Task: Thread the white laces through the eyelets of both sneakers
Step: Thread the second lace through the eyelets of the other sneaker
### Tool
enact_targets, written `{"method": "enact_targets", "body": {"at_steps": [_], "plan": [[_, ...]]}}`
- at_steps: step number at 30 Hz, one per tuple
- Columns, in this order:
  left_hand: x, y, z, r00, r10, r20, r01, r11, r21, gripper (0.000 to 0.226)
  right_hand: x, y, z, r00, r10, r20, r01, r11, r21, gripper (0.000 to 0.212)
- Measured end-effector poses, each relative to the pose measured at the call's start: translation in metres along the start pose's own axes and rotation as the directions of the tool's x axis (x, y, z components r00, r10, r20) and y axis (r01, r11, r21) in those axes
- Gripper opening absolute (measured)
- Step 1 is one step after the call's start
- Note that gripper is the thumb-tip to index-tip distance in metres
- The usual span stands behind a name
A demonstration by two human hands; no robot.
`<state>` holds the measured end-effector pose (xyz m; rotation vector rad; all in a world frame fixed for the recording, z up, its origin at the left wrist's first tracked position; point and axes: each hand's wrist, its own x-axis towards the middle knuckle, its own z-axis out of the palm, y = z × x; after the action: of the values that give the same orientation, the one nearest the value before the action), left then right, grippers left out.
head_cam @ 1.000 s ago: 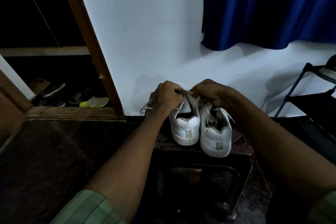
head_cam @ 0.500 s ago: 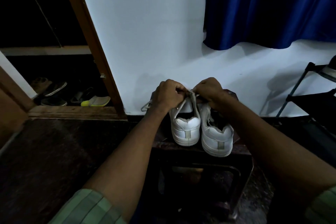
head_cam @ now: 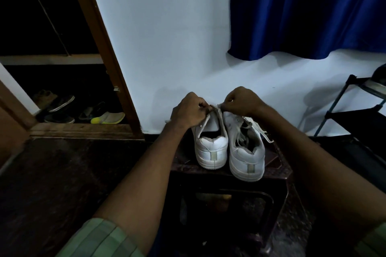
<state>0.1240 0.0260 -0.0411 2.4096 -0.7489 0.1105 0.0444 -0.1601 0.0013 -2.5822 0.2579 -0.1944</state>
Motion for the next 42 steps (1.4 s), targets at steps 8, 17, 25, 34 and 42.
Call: {"method": "enact_targets", "body": {"at_steps": [8,17,25,34,42], "plan": [[0.003,-0.001,-0.006,0.991,-0.098,-0.094,0.089,0.992,-0.094,0.056,0.0,-0.009,-0.001,0.99,0.141,0.03,-0.112,0.619,0.777,0.022],[0.003,0.007,-0.013,0.957,-0.246,-0.156,0.152,0.879,-0.452,0.049,0.007,-0.003,0.004,0.976,0.149,-0.157,-0.019,0.781,0.624,0.031],[-0.001,0.016,-0.023,0.955,-0.203,-0.217,0.015,0.762,-0.648,0.034,-0.003,-0.012,0.008,0.999,-0.049,-0.019,0.048,0.998,-0.029,0.044],[-0.002,0.017,-0.019,0.968,-0.178,-0.175,0.016,0.742,-0.67,0.028,-0.003,-0.013,-0.019,0.96,0.239,0.147,-0.17,0.078,0.982,0.049],[0.003,0.016,-0.016,0.972,-0.17,-0.162,-0.008,0.667,-0.745,0.027,-0.005,-0.009,-0.006,0.993,-0.1,0.063,0.106,0.989,-0.098,0.005]]}}
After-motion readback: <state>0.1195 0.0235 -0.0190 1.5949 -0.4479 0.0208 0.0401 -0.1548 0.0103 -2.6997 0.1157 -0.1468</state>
